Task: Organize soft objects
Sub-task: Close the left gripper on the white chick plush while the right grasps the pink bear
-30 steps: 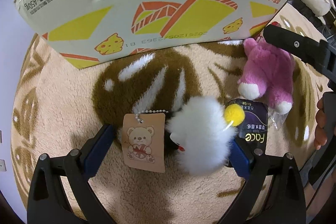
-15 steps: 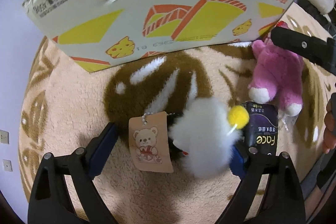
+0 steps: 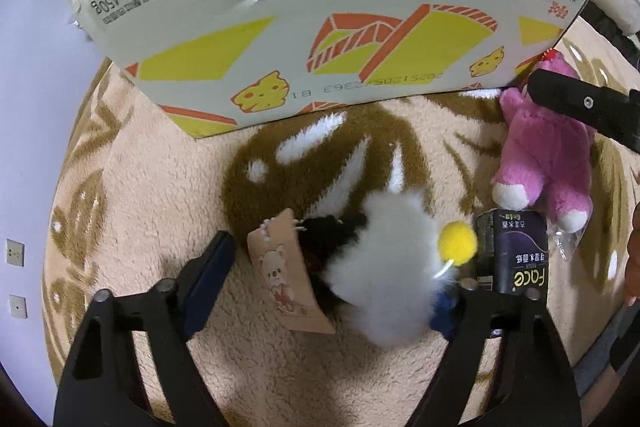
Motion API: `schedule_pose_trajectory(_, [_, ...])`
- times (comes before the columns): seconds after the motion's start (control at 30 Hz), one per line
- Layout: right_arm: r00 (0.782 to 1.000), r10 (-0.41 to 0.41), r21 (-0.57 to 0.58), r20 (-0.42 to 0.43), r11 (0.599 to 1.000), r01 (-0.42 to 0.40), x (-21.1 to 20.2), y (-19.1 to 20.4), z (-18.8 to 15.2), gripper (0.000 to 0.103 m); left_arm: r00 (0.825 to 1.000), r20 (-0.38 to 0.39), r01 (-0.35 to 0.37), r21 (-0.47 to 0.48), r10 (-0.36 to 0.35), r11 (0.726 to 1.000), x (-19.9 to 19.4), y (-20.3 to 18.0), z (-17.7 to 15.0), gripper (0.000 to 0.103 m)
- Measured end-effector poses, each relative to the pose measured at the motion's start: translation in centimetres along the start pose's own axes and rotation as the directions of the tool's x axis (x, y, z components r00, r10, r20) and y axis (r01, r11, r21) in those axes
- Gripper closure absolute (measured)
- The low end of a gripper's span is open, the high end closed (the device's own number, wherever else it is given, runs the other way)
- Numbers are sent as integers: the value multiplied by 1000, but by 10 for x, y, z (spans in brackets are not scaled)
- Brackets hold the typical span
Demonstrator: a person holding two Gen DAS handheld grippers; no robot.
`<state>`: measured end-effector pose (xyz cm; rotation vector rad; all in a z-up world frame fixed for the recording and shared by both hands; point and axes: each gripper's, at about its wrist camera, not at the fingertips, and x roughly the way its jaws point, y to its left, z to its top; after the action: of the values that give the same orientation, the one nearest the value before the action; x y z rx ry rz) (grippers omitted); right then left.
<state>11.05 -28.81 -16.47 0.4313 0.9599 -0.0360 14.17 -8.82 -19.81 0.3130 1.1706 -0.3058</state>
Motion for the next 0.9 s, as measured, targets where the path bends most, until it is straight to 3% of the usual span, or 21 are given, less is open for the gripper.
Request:
schedule_pose_trajectory(0.1, [1000, 30, -2, -3, 1000, -30, 1, -1, -1, 13, 1000, 5, -5, 12, 5, 1000, -5, 2, -4, 38])
schedule_pose_trajectory(0.17, [998, 61, -3, -7, 998, -61, 2, 1, -2, 23, 1000, 8, 0, 13, 0, 1000, -8, 4, -5, 53])
schedule_pose_trajectory(0.23, [998, 69, -6, -2, 998, -69, 2, 3, -2, 24, 1000, 10, -8, 10, 8, 1000, -10, 8, -8, 59])
schedule_pose_trajectory(0.5, [998, 64, 30, 17, 997, -64, -6, -1, -5, 25, 1000, 29, 3, -56, -1, 998, -19, 28, -15, 63])
schedule_pose_trajectory(0.57, [998, 65, 28, 19, 997, -65, -9, -1, -6, 25, 998, 56, -35, -65, 39, 997, -25, 31, -15, 63])
schedule_pose_trajectory(0.9, [994, -4, -54, 111, 998, 10, -33, 8, -7, 25, 984, 169, -33, -132, 56, 991, -64, 40, -18, 63])
